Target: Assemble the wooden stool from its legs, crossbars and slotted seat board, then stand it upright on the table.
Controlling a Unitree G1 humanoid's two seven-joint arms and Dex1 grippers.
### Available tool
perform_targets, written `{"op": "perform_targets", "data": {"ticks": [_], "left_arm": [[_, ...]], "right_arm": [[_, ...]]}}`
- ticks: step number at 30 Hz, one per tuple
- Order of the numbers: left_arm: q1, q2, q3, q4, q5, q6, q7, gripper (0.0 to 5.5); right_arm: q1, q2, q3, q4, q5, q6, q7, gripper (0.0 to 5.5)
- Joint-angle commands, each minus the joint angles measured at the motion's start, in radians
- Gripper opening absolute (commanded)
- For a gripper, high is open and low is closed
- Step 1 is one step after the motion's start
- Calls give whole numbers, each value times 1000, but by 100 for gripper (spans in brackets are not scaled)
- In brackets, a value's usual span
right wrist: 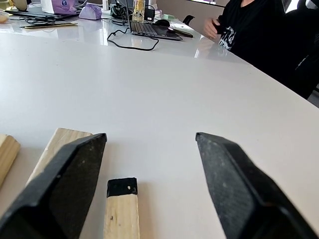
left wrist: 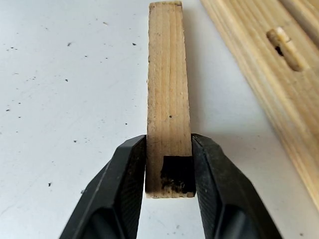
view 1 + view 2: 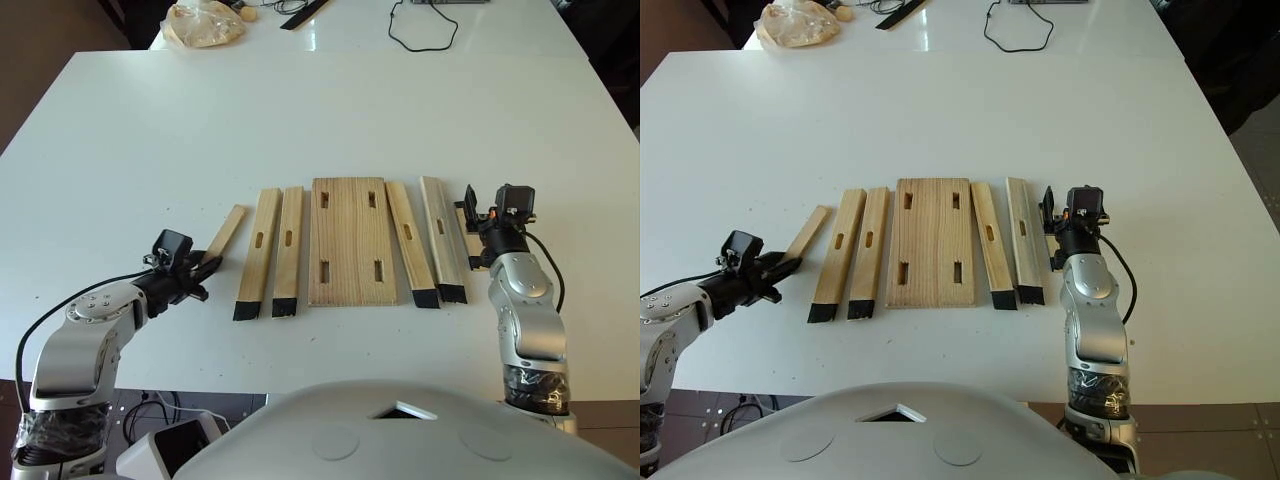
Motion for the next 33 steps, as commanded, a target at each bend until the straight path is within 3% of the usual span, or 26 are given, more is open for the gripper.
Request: {"op": "perform_targets", "data": {"ticks": [1,4,6,10,14,19,27,33], "left_arm": [[-51,-32,53,92,-10,-24,22,132],[-220,-73,131,34,-98,-115,24,132],[-336,-98,155,-74,-215,-76,33,132],[-517,-119,144,-219,-397,-16,75,132],[-562,-139,93,-312,-640,25,20,132],[-585,-138,24,-332,-883,60,-52,132],[-627,-71,-57,-311,-930,68,-135,132],[-601,-21,-95,-323,-885,50,-192,132]], "right_arm": [[-22,1,-5,-23,1,19,-5,330],[-62,-21,-18,-14,11,-3,12,330],[-121,-22,-48,-21,75,-21,46,330],[-286,-53,-136,-40,339,-8,218,330],[-410,-178,-178,-106,843,290,507,330],[-494,-350,-111,-115,1122,502,798,330],[-649,-426,-129,-41,1366,640,862,330],[-653,-469,-113,-72,1410,652,881,330]]}}
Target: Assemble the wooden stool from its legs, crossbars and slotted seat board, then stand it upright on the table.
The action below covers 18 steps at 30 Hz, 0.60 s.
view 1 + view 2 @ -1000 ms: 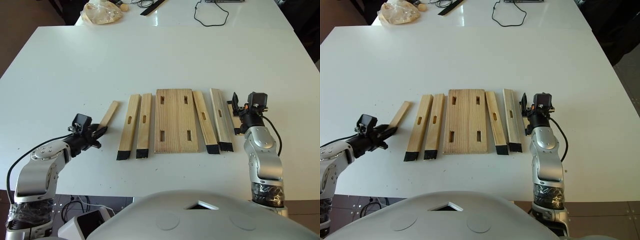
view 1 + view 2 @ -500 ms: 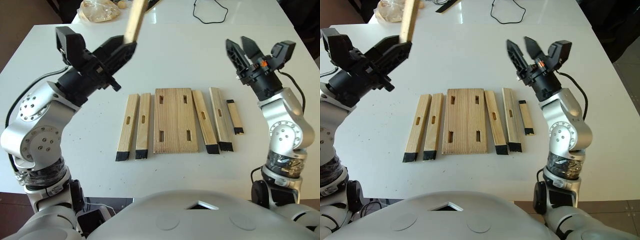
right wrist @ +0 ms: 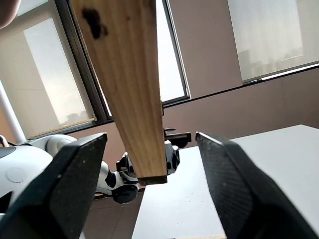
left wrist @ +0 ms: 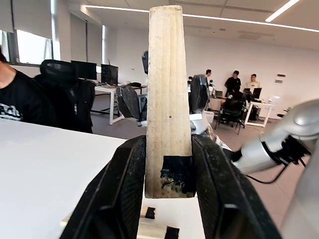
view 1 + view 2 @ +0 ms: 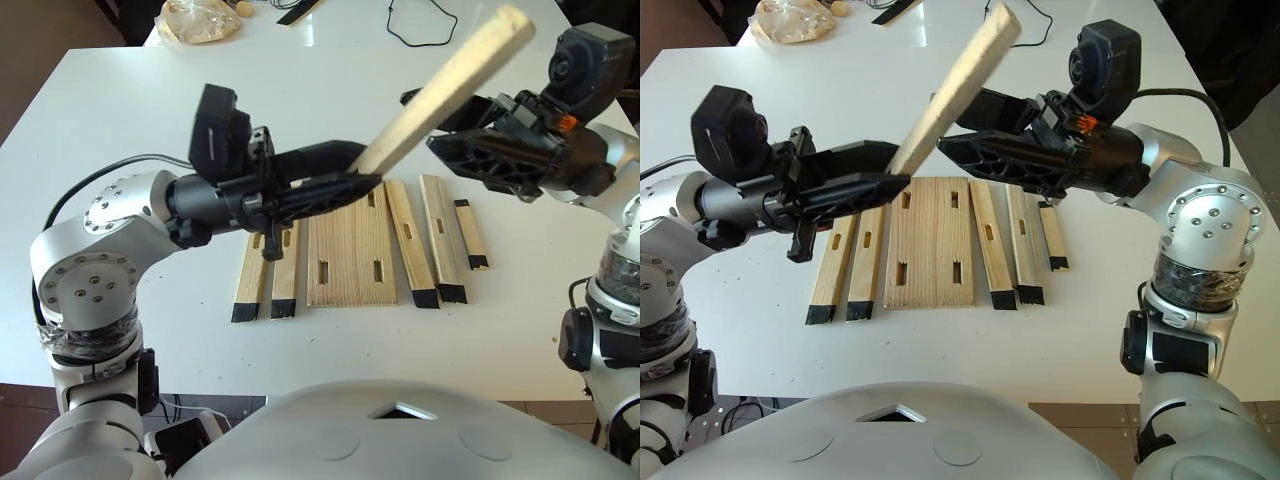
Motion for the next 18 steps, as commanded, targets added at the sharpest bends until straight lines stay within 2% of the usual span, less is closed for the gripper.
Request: {"op": "perform_targets", "data": {"ticks": [1,6,18], "left_arm": [[16,38,-21,-1,45,-11,-29,132],[35,49,-14,9,63,-24,-28,132],[80,96,-54,17,132,-34,-100,132]], "right_arm": [[-23,-26,12,-24,8,1,4,330],[2,-54,41,-59,-48,-18,55,330],[51,-65,82,-96,-152,-88,92,153]]}}
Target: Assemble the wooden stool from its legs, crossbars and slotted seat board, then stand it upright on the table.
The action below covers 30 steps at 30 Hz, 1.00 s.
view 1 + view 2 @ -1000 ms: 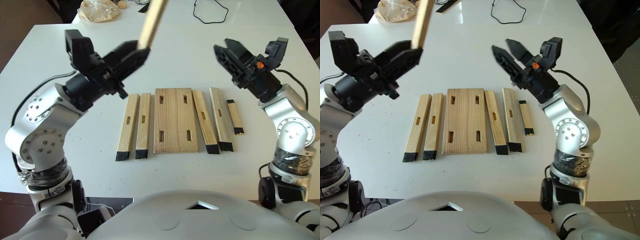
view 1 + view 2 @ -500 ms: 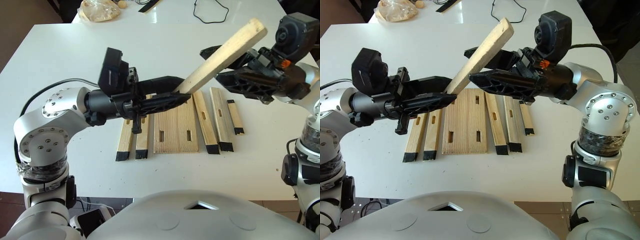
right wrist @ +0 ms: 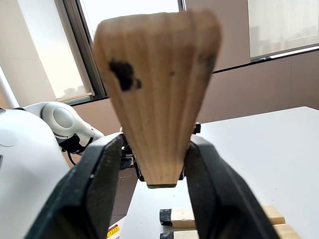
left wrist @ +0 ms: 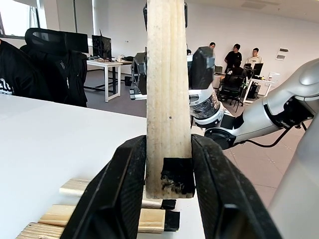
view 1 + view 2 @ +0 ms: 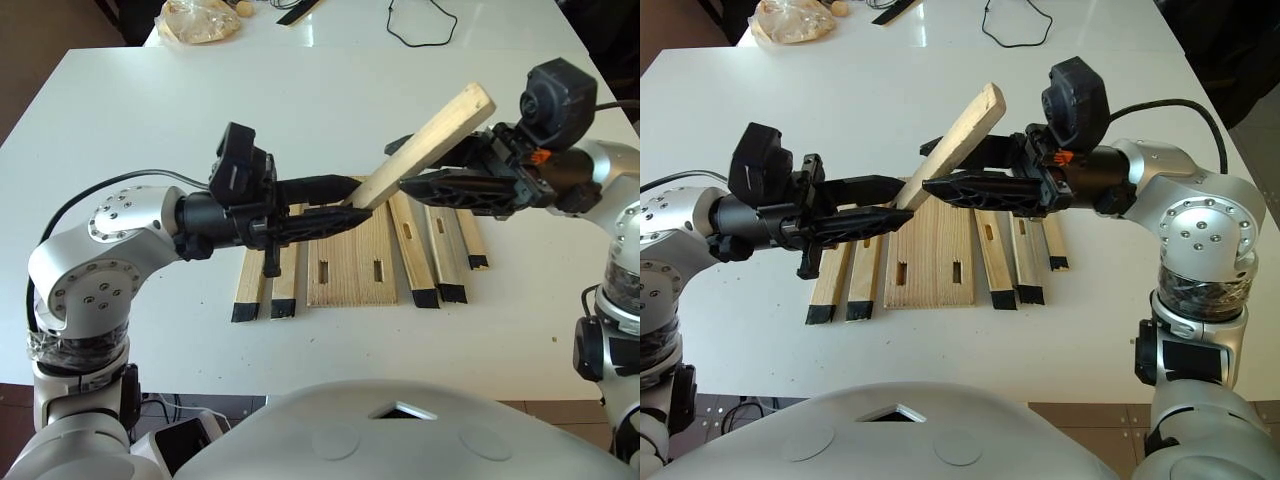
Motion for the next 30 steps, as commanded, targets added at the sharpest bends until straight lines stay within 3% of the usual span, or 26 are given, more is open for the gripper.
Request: {"op": "perform_targets", "data": {"ticks": [1,10,11,16,18,24,30], "left_arm": [[20,26,-6,7,26,0,-8,132],[16,30,16,29,-28,30,21,132],[14,29,13,29,-28,37,27,169],[50,31,-22,26,43,29,42,249],[71,28,-23,45,72,20,44,253],[138,17,-46,62,185,-31,44,253],[192,-24,-95,40,268,-86,56,253]], "right_arm": [[7,-25,5,-21,-37,-32,33,140],[64,-104,71,-5,-223,-134,163,128],[65,-104,77,-1,-231,-143,167,128],[47,-116,83,55,-313,-193,174,128],[33,-149,89,106,-381,-232,197,128],[67,-302,257,411,-841,-645,358,128],[67,-289,350,606,-1042,-895,414,128]]}}
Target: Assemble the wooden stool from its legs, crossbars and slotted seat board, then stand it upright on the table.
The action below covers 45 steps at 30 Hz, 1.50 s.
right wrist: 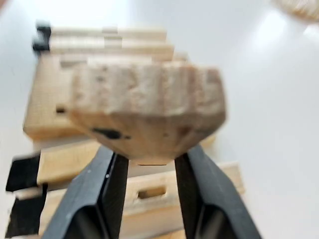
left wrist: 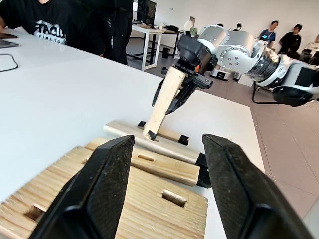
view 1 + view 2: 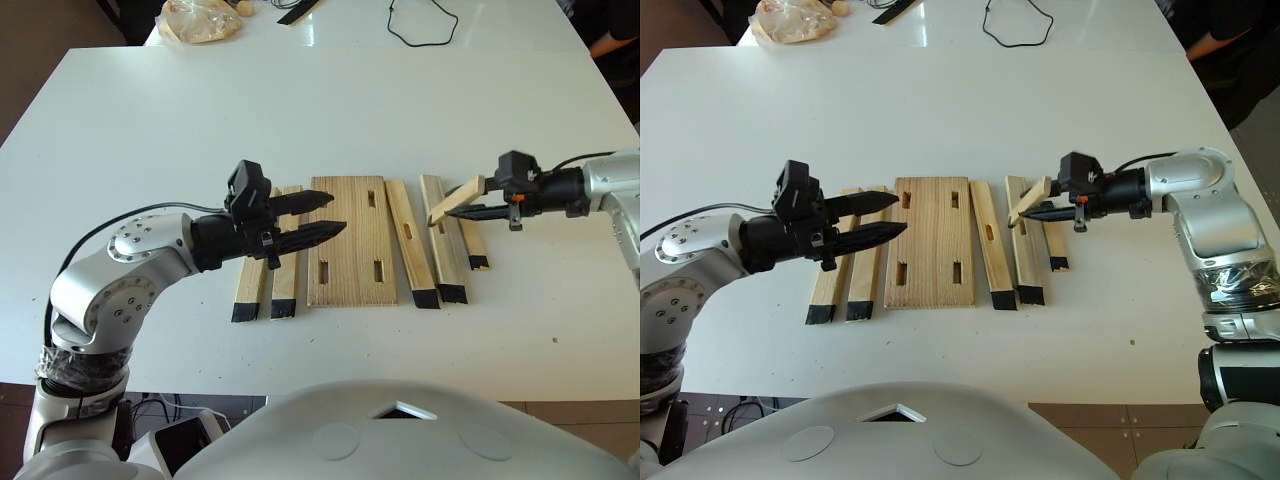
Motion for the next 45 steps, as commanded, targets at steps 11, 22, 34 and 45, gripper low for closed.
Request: {"op": "perform_targets", "data": {"ticks": [11,22,34,45], "left_arm": [[69,-33,-46,-41,68,-50,3,253],[73,-46,-50,-47,77,-50,0,253],[79,-38,-35,-50,76,-51,-7,253],[78,-38,-39,-52,85,-51,-2,253]], "right_arm": [[-55,34,-2,145,-61,-141,25,128],[-75,62,-41,170,-45,-121,14,128],[-93,55,-58,226,-91,-171,9,128],[-76,27,-36,270,-145,-244,57,128]]}}
